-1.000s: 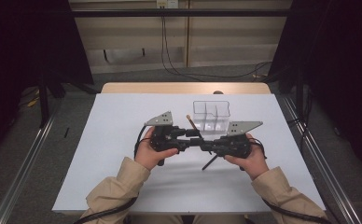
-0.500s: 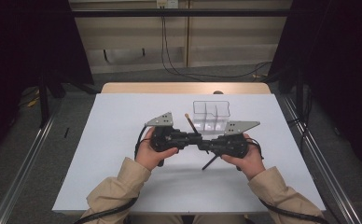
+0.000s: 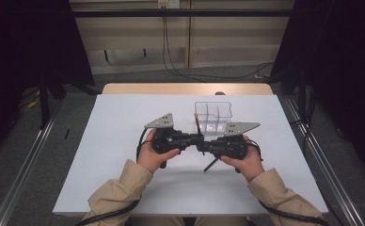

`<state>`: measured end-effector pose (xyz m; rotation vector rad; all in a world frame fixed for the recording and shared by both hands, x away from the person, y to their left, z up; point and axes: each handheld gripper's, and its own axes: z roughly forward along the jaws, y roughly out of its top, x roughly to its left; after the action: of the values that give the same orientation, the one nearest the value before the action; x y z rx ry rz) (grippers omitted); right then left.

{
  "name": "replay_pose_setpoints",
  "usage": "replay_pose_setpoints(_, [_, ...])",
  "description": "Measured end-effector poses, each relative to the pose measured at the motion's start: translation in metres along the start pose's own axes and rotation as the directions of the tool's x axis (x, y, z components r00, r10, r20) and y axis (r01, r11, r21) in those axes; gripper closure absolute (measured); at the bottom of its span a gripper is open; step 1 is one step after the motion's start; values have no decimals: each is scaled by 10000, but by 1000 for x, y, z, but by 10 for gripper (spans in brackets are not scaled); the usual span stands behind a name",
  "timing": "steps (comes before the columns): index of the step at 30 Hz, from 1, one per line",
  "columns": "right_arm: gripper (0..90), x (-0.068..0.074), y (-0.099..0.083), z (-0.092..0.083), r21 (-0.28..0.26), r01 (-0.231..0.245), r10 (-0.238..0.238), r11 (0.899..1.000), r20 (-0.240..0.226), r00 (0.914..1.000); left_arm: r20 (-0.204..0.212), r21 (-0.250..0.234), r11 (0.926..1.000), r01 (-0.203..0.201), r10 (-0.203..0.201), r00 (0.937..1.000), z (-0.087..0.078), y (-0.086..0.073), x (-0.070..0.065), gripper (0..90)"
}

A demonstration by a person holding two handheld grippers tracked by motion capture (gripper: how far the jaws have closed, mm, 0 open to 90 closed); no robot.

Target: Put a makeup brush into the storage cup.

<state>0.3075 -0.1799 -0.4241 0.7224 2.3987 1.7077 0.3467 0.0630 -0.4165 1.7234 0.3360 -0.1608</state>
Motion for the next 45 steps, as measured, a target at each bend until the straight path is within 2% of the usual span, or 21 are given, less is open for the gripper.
replay_pose_setpoints(11, [836,1,-2,4,-180,-276,274,9995,-103,9996,-144,-65,9998,-164,163,9998,1,0,-2,840])
replay_pose_setpoints(15, [780,1,-3,5,-147,-290,289,9995,-39,9996,-195,-79,9997,-213,212,9996,-1,1,-3,841])
replay_pose_setpoints(19, [648,-1,-5,1,-220,-411,414,9989,138,9990,-386,-130,9997,-204,199,9991,-6,3,-1,841])
replay_pose_setpoints(22, [457,-3,-5,-4,-258,-308,314,9992,229,9992,-504,-129,9997,-208,201,9985,-10,3,0,841])
replay_pose_setpoints(26, [276,-7,-5,-10,-274,-622,633,9977,450,9970,-544,-115,9997,-201,194,9983,-11,4,1,841])
replay_pose_setpoints(29, [205,-9,-5,-14,-520,-685,715,9963,575,9958,-635,-55,9996,-259,255,9977,-11,4,1,841])
replay_pose_setpoints(31, [154,-12,-4,-17,-659,-918,952,9936,507,9942,-670,-17,9996,-272,270,9974,-10,3,1,841])
replay_pose_setpoints(38, [79,-13,-2,-22,-1015,-993,1065,9899,683,9920,-720,109,9997,-239,246,9971,-9,1,2,841])
replay_pose_setpoints(45, [67,-12,4,-21,-1029,-867,936,9909,636,9936,-712,223,9996,-187,202,9973,-8,-1,3,841])
